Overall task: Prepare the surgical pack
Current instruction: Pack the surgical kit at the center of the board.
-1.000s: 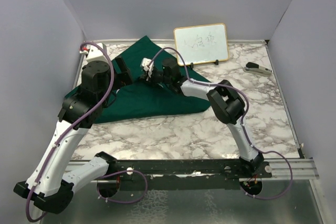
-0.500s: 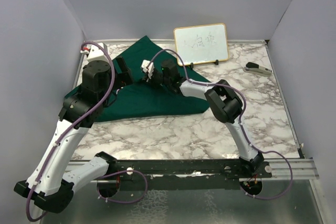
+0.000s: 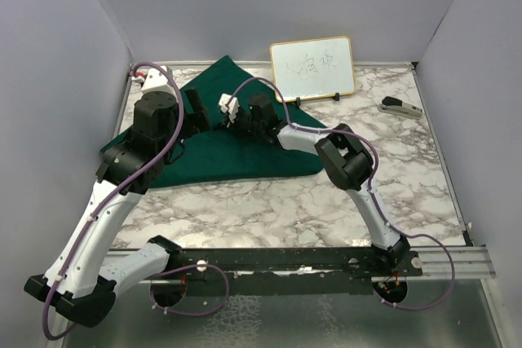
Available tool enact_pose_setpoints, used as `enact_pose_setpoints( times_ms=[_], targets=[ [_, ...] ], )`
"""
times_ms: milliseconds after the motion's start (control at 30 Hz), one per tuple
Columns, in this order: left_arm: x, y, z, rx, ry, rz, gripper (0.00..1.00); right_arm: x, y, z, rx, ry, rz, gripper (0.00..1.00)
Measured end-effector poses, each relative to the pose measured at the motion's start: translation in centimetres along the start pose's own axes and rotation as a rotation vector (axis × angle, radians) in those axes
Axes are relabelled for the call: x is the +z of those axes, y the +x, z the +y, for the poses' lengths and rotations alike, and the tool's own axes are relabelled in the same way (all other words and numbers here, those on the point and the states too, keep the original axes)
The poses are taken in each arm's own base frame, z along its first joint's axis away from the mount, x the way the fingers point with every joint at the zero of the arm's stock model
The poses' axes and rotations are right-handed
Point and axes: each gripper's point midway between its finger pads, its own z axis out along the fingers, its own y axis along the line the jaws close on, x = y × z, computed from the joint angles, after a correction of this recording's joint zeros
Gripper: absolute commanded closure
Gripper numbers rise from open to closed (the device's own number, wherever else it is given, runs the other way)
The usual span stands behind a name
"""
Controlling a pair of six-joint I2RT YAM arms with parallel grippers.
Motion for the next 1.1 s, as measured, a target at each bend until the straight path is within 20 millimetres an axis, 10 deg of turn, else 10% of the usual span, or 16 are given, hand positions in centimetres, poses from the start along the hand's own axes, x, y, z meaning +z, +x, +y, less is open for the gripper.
enact_pose_setpoints(
  times_ms=[400,867,1100],
  targets=[
    [0.4,0.5,-0.4,0.002,0.014,0.023,0.14,0.9,0.5,-1.5,0.002,0.010,0.022,0.94],
    [5.0,2.2,3.1,-0.019,-0.073,0.138,0.13,-1.1,0.3,-4.2,0.135,0.081,0.114,0.46],
    [11.2,4.7,5.0,-0.151,-0.002,0.303,0.57,-9.1,-3.8,-9.8,0.278,0.243,0.099,0.37]
  ],
)
